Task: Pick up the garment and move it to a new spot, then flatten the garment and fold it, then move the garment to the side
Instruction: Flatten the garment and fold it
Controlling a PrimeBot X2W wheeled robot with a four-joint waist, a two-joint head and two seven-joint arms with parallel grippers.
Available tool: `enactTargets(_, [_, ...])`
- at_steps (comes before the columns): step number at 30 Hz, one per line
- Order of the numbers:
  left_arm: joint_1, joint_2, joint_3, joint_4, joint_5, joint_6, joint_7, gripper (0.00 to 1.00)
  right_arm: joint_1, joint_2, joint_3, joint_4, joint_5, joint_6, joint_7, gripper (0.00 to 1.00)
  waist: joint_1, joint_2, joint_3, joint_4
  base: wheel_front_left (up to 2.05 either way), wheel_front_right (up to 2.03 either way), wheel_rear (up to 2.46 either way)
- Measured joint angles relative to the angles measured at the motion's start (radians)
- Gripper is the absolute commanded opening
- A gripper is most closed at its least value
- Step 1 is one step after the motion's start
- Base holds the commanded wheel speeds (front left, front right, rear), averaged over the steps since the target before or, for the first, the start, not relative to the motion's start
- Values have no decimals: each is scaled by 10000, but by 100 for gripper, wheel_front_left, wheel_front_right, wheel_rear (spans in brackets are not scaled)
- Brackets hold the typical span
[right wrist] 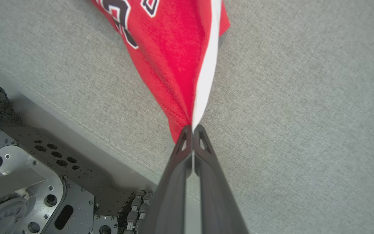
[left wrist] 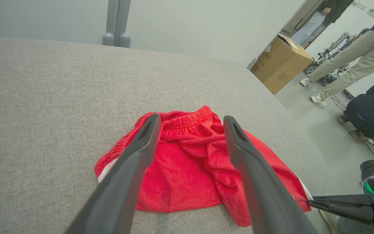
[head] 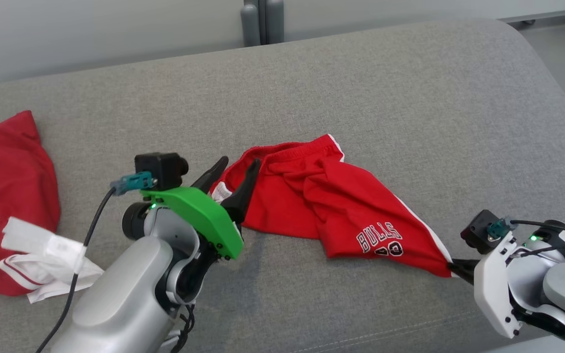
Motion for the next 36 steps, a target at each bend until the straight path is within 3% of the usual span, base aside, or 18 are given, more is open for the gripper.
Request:
enactTargets(7, [-1366,-201,-663,-23,965,0,874,100,139,686,-25,-44,54,-77,-514,0,0,0,538,-297,0,0,0])
enactTargets(17, [-3060,-859,-1392,1396,1975,0,2702,100,-212,1703,-31,-153,-399,-77,-1007,0,0,0,1156,-867,0,0,0])
enactTargets(25, [-3623,-1137,-756,3010,2282,4,3772,100,-312,2397,2,-46,-516,-148,-1388,0,0,0,1560,-1509,0,0,0])
enactTargets(36, [-4553,-1476,-830,4136,2888,4,4654,100,-308,2991,67,619,-550,-144,-1802,0,0,0,1818,-2417,0,0,0])
